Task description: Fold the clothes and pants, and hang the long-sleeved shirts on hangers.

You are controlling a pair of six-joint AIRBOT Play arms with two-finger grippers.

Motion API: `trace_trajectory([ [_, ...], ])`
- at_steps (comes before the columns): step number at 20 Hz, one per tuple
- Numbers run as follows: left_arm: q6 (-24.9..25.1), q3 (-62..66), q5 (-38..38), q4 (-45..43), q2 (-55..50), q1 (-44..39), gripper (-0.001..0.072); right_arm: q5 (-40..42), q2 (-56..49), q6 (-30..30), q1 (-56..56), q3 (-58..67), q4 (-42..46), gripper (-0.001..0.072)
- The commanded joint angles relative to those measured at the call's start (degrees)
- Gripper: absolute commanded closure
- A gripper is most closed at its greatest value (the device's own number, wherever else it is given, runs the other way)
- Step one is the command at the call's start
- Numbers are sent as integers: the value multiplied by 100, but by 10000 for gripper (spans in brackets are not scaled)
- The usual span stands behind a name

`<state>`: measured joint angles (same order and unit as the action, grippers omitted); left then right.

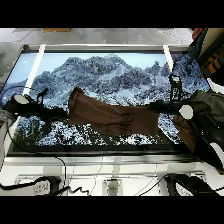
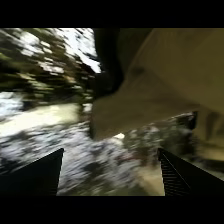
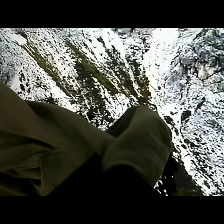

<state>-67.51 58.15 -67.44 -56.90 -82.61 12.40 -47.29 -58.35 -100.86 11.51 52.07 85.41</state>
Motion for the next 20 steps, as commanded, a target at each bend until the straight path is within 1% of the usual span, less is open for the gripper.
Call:
trace_trajectory([
  [1,-24,-87,37,813,-682,-2,79,2,-4,0,-2,2,13,688],
  [8,31,-92,61,750,-1016,-151,84,120,-4,0,-2,0,17,688],
  [9,44,-92,61,748,-1054,-203,184,142,-4,0,-2,2,15,688],
  [10,87,-92,87,750,-1078,-256,339,166,-4,0,-2,2,15,688],
  [11,107,-92,144,750,-1082,-308,511,190,-4,0,-2,2,15,688],
  [12,105,-90,210,772,-1080,-337,625,192,-4,0,-2,2,17,688],
  [13,109,-76,229,767,-1080,-337,656,190,-4,0,-2,2,17,688],
  [15,234,-70,195,767,-1036,-280,686,188,-4,0,-2,2,20,688],
  [18,260,15,192,748,-748,-24,686,289,-4,9,-2,7,61,688],
  [20,533,319,188,748,-404,260,686,376,-4,463,-2,181,52,689],
])
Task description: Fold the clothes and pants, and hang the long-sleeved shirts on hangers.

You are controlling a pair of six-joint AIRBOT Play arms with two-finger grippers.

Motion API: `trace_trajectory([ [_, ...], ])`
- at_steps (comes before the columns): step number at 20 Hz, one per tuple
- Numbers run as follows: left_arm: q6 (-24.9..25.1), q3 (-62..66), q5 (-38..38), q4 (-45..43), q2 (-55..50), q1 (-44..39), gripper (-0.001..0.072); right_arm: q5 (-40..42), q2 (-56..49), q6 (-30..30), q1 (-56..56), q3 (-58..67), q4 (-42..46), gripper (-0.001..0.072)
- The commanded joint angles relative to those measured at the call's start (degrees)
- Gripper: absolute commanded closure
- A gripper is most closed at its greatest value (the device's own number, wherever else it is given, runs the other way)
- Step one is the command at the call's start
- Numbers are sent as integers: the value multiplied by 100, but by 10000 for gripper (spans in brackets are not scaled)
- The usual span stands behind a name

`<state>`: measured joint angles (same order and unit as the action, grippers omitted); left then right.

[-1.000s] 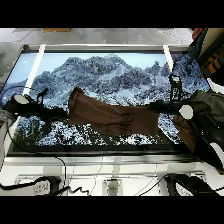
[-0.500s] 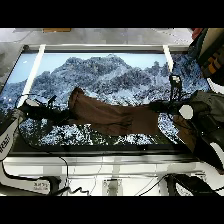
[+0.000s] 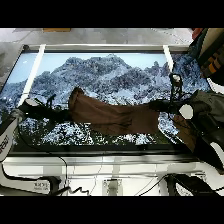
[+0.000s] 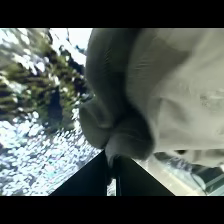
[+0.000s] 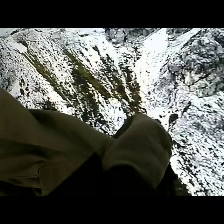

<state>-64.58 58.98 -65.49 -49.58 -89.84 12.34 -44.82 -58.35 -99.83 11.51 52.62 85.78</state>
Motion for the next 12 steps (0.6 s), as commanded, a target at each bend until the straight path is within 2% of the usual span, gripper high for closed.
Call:
trace_trajectory([
  [1,254,479,-2,15,542,426,685,127,-4,481,-2,315,13,689],
  [7,682,2074,107,17,2109,898,685,-127,2,483,-2,1952,-216,689],
  [9,699,2393,544,15,2728,933,685,-455,17,483,-2,2546,-348,689],
  [12,699,2459,1971,11,3711,931,685,-734,236,483,-2,3340,-354,689],
])
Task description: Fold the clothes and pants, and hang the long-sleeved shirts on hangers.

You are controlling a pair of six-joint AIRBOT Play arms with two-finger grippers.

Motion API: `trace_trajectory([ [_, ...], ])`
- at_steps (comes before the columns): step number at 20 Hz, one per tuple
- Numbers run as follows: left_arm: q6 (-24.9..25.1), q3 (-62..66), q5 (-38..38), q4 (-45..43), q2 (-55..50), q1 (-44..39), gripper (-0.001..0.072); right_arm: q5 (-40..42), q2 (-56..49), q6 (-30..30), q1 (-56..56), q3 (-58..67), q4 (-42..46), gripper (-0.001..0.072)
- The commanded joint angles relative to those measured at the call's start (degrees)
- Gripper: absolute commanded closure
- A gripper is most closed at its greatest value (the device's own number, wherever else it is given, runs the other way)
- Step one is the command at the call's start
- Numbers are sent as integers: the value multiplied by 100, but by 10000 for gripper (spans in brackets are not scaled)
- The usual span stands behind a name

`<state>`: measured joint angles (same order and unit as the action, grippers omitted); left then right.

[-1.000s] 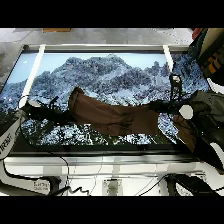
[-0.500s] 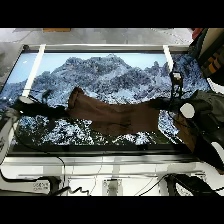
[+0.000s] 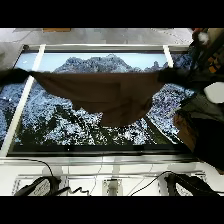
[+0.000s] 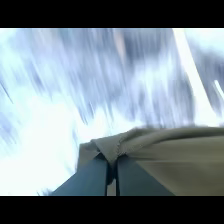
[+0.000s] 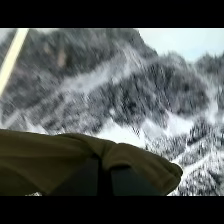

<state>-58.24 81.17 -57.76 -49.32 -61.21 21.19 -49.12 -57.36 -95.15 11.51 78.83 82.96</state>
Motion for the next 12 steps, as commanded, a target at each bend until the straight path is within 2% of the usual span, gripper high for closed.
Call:
trace_trajectory([
  [1,66,240,1670,-31,1128,46,685,-297,269,15,-2,960,-90,689],
  [3,66,240,2398,-92,1626,46,685,-286,549,13,-2,1388,-310,689],
  [5,66,240,2697,-164,2050,46,686,-260,850,13,-2,1714,-732,689],
  [8,66,238,2732,-166,2575,46,685,-282,1377,13,-2,1982,-1239,688],
  [12,63,238,2586,-337,3091,46,686,-612,2199,13,-2,2026,-1493,688],
])
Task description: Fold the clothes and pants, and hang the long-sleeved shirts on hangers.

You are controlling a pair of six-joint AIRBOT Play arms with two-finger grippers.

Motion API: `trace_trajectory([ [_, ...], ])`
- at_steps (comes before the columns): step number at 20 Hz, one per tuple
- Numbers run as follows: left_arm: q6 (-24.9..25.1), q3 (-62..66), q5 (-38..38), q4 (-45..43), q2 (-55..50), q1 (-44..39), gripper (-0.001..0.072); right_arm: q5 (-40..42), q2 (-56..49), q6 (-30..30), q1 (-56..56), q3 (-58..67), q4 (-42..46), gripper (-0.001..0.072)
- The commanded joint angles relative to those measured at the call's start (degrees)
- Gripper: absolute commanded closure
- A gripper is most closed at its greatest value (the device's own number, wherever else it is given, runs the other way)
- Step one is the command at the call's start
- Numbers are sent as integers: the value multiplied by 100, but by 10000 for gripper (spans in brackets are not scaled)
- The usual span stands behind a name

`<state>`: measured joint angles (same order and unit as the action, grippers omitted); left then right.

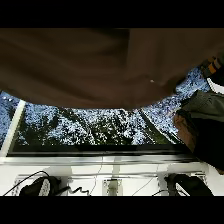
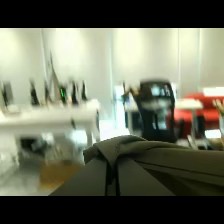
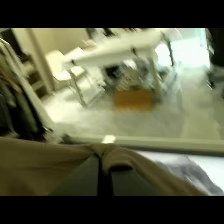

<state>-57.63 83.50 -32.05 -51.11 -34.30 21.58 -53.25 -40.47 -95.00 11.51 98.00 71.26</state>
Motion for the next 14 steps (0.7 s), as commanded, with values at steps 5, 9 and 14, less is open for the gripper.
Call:
trace_trajectory([
  [5,-555,-157,-1989,-699,407,7,686,-284,573,-2,-2,26,-256,688],
  [9,-697,-732,-2627,-675,-461,-13,687,-573,-446,-2,-2,-516,363,688],
  [14,-195,-964,-2496,-697,-3038,-568,687,-627,-2706,0,-4,-1121,761,688],
])
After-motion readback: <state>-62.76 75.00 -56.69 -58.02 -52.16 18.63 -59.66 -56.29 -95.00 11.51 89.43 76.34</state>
